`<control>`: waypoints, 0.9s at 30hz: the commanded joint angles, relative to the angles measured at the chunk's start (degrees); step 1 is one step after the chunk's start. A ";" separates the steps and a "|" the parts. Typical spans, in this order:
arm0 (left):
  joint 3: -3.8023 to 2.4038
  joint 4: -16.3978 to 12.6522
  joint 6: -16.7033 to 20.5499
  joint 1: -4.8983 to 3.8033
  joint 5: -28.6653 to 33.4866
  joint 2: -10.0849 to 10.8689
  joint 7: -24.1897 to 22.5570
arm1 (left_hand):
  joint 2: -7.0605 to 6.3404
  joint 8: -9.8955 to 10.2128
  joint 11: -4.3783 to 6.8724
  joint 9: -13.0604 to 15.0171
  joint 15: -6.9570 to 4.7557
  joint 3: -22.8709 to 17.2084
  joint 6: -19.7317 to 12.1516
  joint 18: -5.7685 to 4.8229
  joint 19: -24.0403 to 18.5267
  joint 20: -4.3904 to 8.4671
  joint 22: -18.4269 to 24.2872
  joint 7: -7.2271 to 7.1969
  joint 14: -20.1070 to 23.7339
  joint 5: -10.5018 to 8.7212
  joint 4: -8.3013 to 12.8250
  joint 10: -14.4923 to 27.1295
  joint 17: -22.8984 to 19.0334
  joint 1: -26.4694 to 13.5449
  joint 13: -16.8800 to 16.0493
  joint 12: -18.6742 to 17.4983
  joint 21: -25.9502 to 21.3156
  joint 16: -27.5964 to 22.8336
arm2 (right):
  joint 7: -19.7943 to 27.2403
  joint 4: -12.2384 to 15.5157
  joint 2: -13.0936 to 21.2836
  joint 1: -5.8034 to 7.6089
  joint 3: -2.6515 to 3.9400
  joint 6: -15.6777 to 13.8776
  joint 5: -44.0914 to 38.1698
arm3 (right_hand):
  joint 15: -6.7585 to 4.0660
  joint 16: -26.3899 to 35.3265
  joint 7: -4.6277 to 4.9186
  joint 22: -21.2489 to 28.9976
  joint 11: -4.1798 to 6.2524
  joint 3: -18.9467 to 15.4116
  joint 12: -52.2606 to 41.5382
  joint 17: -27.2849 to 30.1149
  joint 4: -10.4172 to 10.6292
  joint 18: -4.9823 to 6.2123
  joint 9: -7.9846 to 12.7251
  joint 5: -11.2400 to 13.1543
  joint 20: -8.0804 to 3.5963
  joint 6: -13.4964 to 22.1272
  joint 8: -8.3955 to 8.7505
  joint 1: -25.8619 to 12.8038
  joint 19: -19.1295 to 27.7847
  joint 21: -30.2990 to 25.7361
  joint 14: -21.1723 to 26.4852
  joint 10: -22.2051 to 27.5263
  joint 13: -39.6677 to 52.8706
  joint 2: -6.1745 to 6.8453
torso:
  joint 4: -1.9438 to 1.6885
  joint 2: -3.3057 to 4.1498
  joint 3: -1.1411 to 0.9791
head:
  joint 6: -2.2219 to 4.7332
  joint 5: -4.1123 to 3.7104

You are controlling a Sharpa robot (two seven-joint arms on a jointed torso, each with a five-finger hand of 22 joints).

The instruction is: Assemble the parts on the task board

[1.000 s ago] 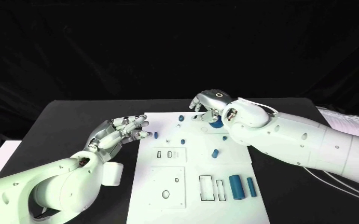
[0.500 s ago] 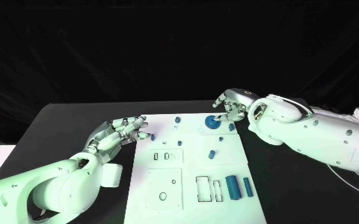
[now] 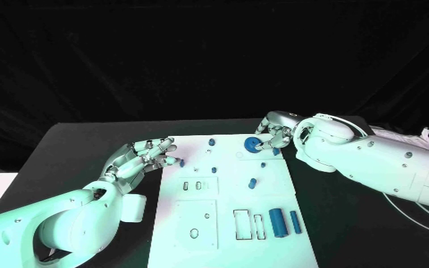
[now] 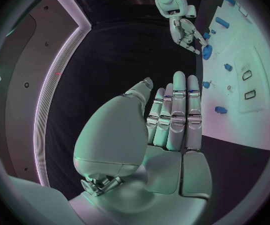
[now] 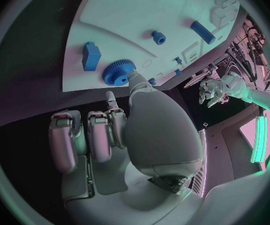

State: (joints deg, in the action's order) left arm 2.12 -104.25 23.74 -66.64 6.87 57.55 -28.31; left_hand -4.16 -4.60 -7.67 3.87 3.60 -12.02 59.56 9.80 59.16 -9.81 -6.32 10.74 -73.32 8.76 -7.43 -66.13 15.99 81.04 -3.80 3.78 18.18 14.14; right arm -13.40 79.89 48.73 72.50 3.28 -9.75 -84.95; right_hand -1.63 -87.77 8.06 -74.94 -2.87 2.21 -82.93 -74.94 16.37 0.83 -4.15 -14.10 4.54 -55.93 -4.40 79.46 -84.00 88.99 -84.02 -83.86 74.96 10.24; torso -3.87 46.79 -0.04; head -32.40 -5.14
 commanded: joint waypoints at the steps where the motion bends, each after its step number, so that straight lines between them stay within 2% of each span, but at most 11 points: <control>1: -0.04 0.08 -0.75 -0.06 -0.31 -0.10 -0.12 | 0.01 0.12 0.09 -0.01 0.16 -0.42 -0.02 0.65 0.01 -0.35 0.05 0.56 0.36 -0.21 -0.03 0.34 0.05 0.29 0.03 -0.22 -0.26 -0.29 | -0.17 -0.31 -0.53 -0.21 0.01 1.70 0.40 | 0.52 -0.46 -0.01 -13.57 -0.18 -0.08 -1.86 -10.52 -0.30 -0.49 -0.10 -0.33 0.42 -0.60 -0.47 0.12 -5.22 0.37 -5.11 -3.92 10.86 -0.81 | -0.04 0.01 0.03 | -0.16 0.19; 9: -0.04 0.24 -0.77 -0.06 -0.31 -0.15 -0.09 | 0.01 0.12 0.09 -0.01 0.16 -0.42 -0.02 0.65 0.01 -0.35 0.05 0.56 0.36 -0.21 -0.03 0.34 0.05 0.29 0.03 -0.22 -0.26 -0.29 | 0.20 -1.30 -1.54 -0.40 0.00 1.29 0.02 | 0.50 -0.62 -0.08 -13.97 -0.15 0.14 -3.07 -10.91 -0.59 -0.58 -0.14 -0.30 0.42 -1.02 -0.77 0.34 -5.42 0.55 -5.18 -4.39 11.91 -1.35 | -0.04 0.01 0.09 | -0.26 0.17; 20: -0.04 0.32 -0.88 -0.06 -0.31 -0.15 0.05 | 0.01 0.12 0.09 -0.01 0.16 -0.42 -0.02 0.65 0.01 -0.35 0.05 0.56 0.36 -0.21 -0.03 0.34 0.05 0.29 0.03 -0.22 -0.26 -0.29 | 1.00 -2.06 -2.18 -0.58 0.00 0.86 -0.43 | 0.38 -0.79 -0.29 -14.44 0.03 1.36 -3.52 -11.31 -1.87 -0.69 -0.29 -0.20 0.35 -2.44 -1.56 1.53 -5.67 0.75 -5.24 -4.53 12.41 -3.29 | -0.07 0.03 0.10 | -0.42 0.17; 22: -0.04 0.33 -0.91 -0.06 -0.31 -0.15 0.09 | 0.01 0.12 0.09 -0.01 0.16 -0.42 -0.02 0.65 0.01 -0.35 0.05 0.56 0.36 -0.21 -0.03 0.34 0.05 0.29 0.03 -0.22 -0.26 -0.29 | 1.11 -2.21 -2.30 -0.62 0.00 0.92 -1.23 | 0.25 -0.88 -0.46 -14.63 0.17 2.06 -3.95 -11.54 -2.57 -0.73 -0.39 1.45 0.25 -3.27 -1.89 2.17 -5.76 0.83 -5.29 -4.73 12.77 -3.85 | -0.10 0.02 0.11 | -0.47 0.14; 27: -0.04 0.35 -0.97 -0.06 -0.31 -0.12 0.16 | 0.01 0.12 0.09 -0.01 0.16 -0.42 -0.02 0.65 0.01 -0.35 0.05 0.56 0.36 -0.21 -0.03 0.34 0.05 0.29 0.03 -0.22 -0.26 -0.29 | 1.16 -2.19 -2.47 -0.95 0.00 1.24 -4.91 | 0.02 -1.11 -0.78 -15.06 0.44 3.33 -4.33 -12.15 -3.82 -0.83 -0.48 4.08 0.04 -4.46 -2.24 3.04 -6.00 1.01 -5.40 -4.91 13.10 -3.93 | -0.07 0.03 0.08 | -0.60 0.17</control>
State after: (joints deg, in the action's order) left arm 2.13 -103.85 23.72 -66.64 6.87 57.51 -28.01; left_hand -4.16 -4.60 -7.67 3.87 3.60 -12.02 59.57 9.80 59.16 -9.81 -6.33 10.74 -73.32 8.76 -7.43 -66.13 15.98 81.04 -3.80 3.78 18.18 14.15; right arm -12.68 77.73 46.35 71.94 3.45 -9.44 -86.01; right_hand -1.64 -88.58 7.21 -74.92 -2.86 5.49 -87.06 -74.93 12.78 0.79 -4.69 -10.28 4.53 -59.94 -6.41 82.18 -84.00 89.84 -84.02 -83.86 74.94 6.47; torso -3.96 46.81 0.05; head -32.91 -4.95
